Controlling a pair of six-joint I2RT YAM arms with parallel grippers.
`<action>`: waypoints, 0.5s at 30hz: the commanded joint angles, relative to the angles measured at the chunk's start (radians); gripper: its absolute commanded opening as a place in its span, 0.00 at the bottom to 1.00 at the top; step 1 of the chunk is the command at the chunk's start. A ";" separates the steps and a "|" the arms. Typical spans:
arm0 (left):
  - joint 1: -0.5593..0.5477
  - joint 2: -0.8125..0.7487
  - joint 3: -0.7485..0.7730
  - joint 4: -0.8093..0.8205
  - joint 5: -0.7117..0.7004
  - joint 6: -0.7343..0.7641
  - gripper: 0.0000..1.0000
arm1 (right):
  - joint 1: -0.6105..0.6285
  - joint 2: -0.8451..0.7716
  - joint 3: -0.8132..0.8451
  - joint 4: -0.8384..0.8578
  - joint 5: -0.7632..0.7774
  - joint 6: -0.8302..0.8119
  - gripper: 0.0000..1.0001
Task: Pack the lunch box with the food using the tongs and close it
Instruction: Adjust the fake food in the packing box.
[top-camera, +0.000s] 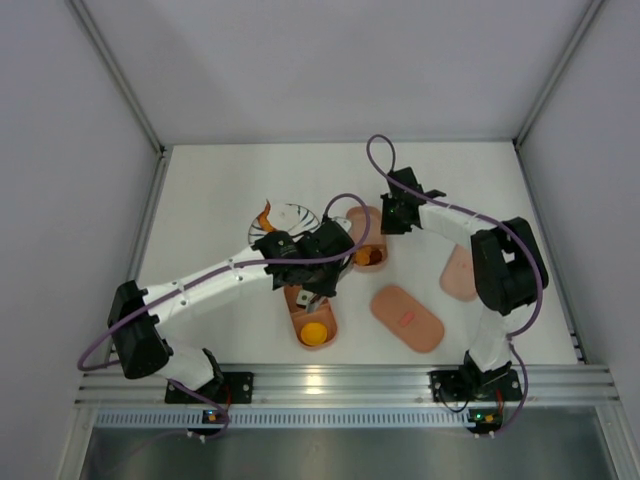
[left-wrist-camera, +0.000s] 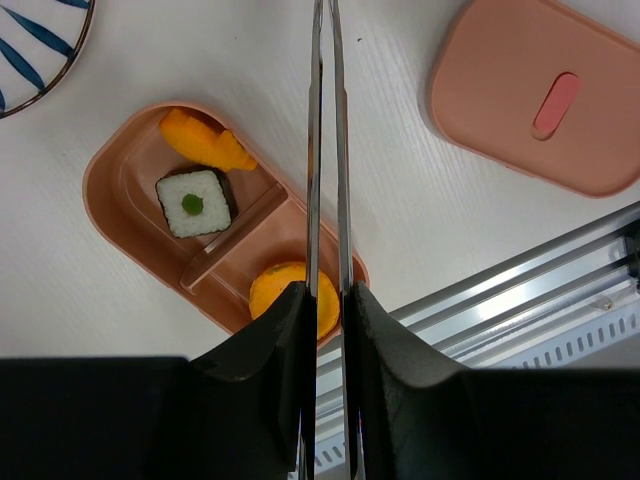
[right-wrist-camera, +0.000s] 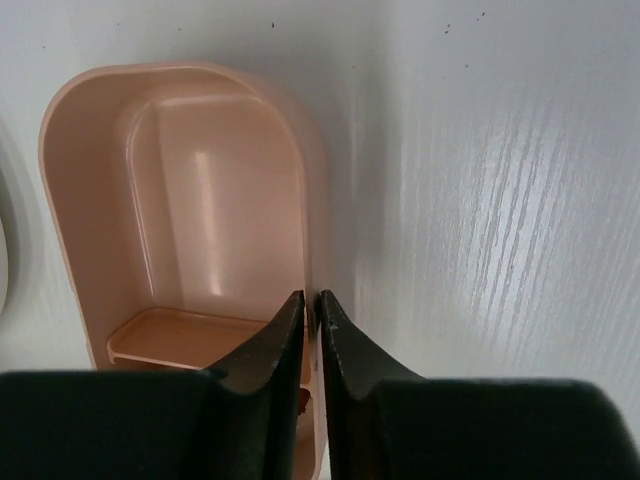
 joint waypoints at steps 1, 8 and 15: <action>-0.004 -0.016 0.057 0.000 -0.011 0.002 0.23 | 0.015 0.010 0.022 0.053 0.003 0.001 0.09; -0.004 -0.058 0.054 0.011 0.020 -0.008 0.23 | 0.015 0.007 0.002 0.066 0.001 0.004 0.01; -0.003 -0.032 0.034 0.023 0.003 0.003 0.23 | 0.017 0.001 -0.001 0.060 -0.003 0.001 0.00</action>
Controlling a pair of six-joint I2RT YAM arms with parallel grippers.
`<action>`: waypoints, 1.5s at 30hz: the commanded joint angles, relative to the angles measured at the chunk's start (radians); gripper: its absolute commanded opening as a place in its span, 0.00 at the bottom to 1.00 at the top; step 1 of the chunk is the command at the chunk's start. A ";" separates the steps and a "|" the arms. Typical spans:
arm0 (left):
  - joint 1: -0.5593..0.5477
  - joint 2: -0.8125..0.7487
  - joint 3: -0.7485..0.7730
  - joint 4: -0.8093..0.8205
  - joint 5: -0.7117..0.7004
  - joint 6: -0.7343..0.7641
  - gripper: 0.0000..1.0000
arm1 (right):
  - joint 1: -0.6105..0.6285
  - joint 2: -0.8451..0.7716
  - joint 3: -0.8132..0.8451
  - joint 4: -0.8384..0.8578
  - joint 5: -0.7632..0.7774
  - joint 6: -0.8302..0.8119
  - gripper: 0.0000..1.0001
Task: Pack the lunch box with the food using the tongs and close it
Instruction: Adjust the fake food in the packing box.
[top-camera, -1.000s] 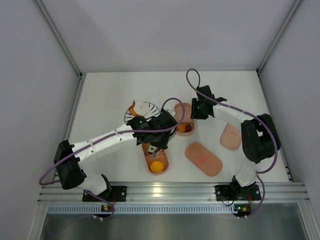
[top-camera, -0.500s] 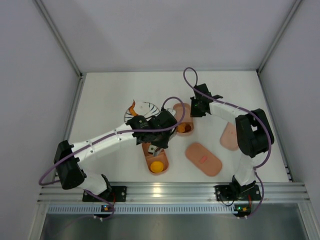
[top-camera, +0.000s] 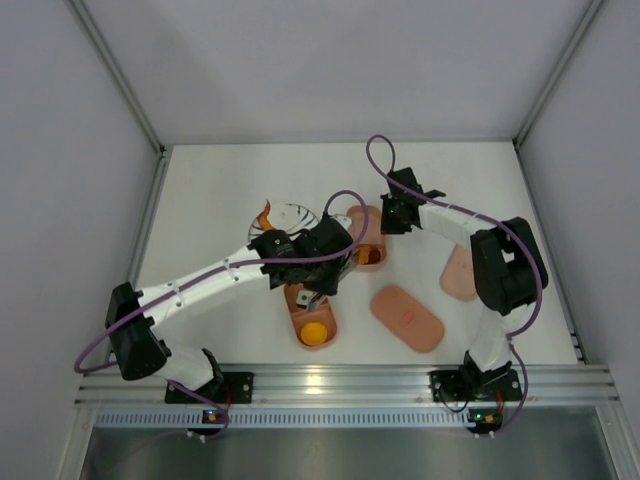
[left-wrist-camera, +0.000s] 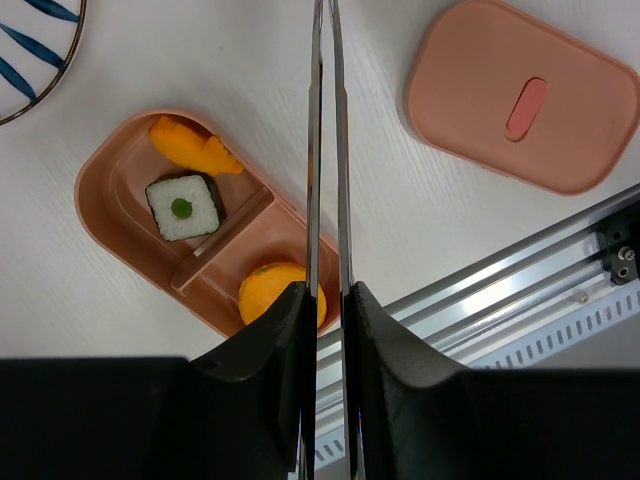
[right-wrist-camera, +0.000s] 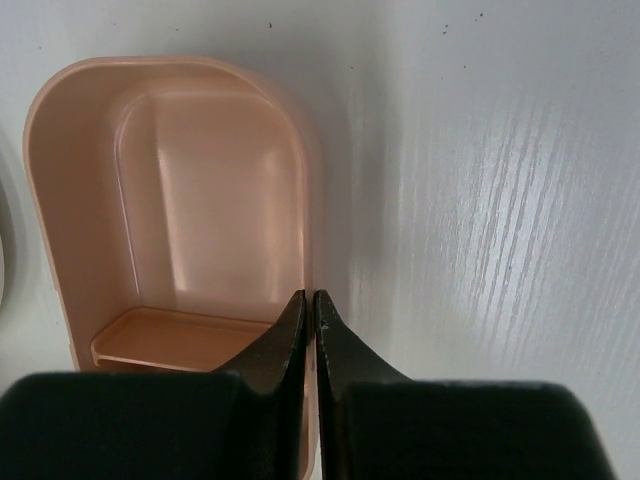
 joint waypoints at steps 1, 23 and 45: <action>-0.004 -0.003 0.012 0.027 -0.016 0.003 0.23 | 0.018 -0.003 -0.003 0.058 -0.008 0.003 0.00; -0.001 0.088 0.089 -0.045 -0.187 -0.018 0.24 | 0.061 -0.099 -0.050 -0.002 0.046 -0.060 0.00; -0.004 0.021 0.069 0.006 0.013 0.015 0.22 | 0.065 -0.059 -0.028 -0.016 0.071 -0.046 0.00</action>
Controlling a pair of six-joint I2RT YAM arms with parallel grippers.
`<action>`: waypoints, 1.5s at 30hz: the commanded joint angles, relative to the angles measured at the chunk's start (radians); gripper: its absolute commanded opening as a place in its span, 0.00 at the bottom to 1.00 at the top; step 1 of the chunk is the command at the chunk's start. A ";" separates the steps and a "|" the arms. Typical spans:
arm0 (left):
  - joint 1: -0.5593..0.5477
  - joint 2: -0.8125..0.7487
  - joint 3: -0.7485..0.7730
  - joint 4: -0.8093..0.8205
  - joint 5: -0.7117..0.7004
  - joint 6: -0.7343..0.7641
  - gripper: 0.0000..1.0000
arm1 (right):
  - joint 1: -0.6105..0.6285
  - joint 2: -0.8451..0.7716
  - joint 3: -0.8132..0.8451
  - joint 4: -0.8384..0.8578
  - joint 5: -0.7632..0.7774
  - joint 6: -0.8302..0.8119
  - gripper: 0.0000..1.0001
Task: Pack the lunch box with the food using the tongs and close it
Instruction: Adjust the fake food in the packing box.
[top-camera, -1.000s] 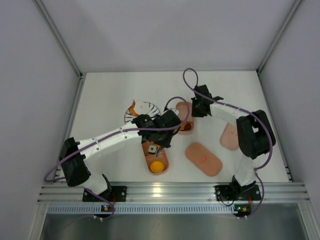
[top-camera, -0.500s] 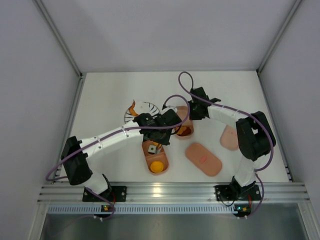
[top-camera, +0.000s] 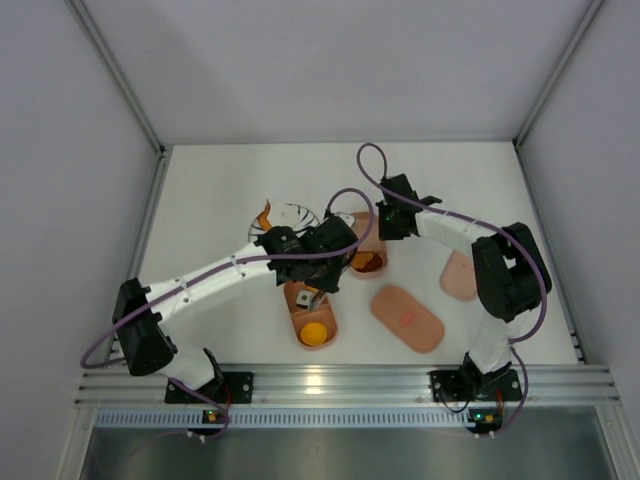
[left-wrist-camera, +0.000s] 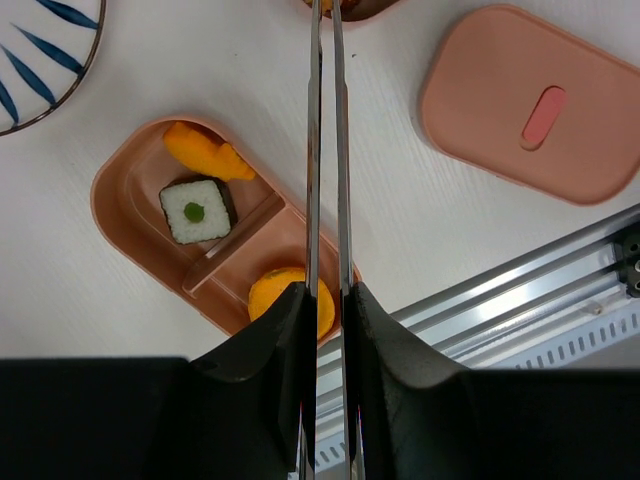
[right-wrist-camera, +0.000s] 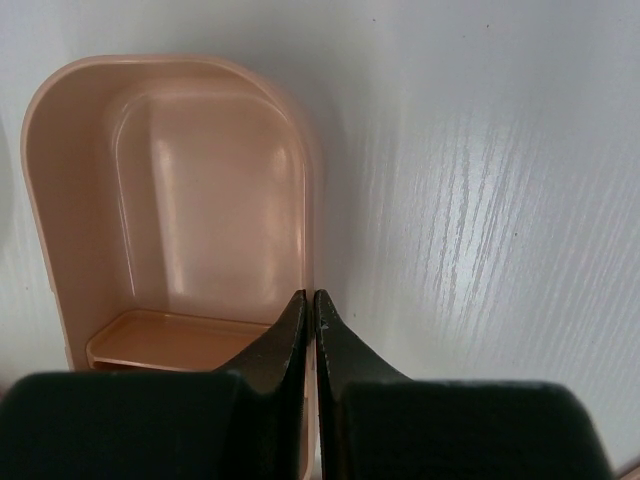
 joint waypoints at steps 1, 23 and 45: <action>-0.003 -0.018 0.022 0.054 0.063 0.017 0.22 | 0.013 -0.009 0.026 -0.013 0.010 0.005 0.00; -0.007 0.091 -0.003 0.147 0.161 0.049 0.22 | 0.014 -0.003 0.029 -0.010 0.001 0.003 0.00; -0.004 0.039 -0.037 0.045 -0.013 -0.012 0.23 | 0.016 0.006 0.020 0.000 -0.008 0.002 0.00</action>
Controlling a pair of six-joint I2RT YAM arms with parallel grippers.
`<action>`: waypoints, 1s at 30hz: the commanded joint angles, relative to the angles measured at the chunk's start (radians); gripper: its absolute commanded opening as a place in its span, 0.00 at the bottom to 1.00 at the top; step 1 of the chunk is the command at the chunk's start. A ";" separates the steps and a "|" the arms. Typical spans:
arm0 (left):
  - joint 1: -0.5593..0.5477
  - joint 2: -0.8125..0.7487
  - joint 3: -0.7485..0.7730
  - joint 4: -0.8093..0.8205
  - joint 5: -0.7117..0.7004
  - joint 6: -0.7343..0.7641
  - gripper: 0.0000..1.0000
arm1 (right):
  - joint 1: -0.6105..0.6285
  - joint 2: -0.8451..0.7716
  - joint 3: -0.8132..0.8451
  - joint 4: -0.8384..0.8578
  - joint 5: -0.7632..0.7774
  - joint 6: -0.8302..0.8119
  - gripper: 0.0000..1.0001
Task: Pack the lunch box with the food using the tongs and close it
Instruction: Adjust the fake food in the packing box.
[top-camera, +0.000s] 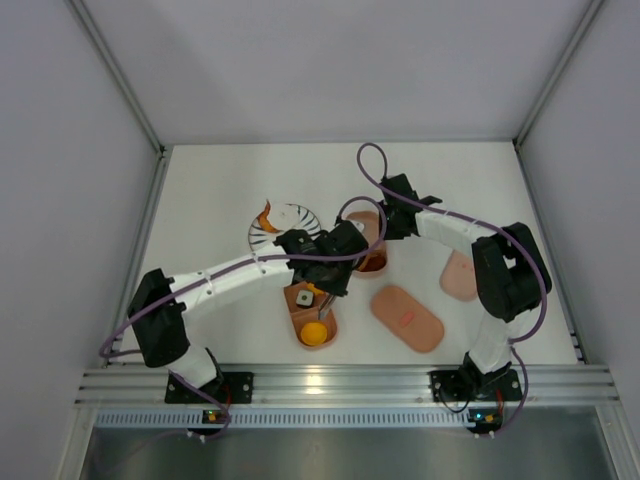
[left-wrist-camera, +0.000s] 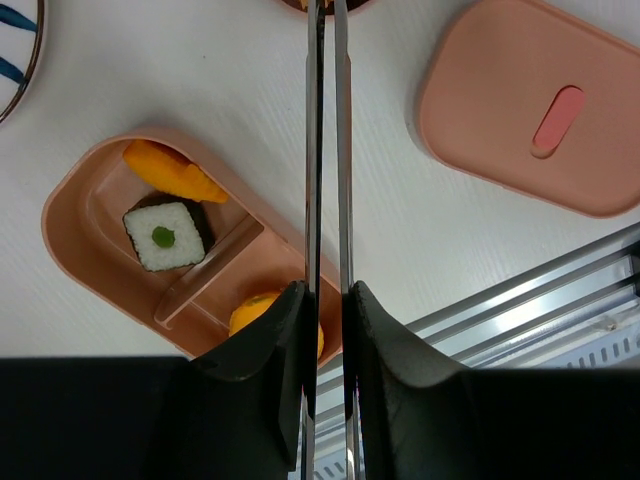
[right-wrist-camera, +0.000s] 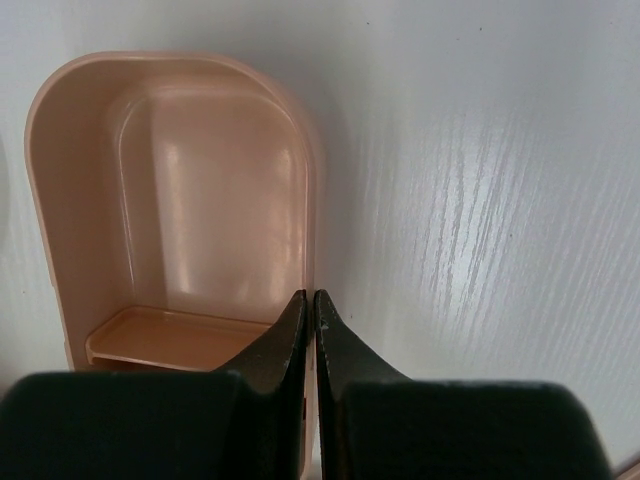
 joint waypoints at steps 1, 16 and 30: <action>0.000 -0.058 -0.016 -0.044 -0.066 -0.021 0.23 | 0.016 0.006 0.019 0.000 -0.020 0.004 0.00; -0.001 -0.162 0.004 -0.070 -0.080 -0.024 0.23 | 0.016 0.010 0.017 -0.003 -0.017 0.009 0.00; -0.003 -0.115 -0.056 -0.029 0.070 0.006 0.24 | 0.018 0.013 0.017 -0.003 -0.014 0.010 0.00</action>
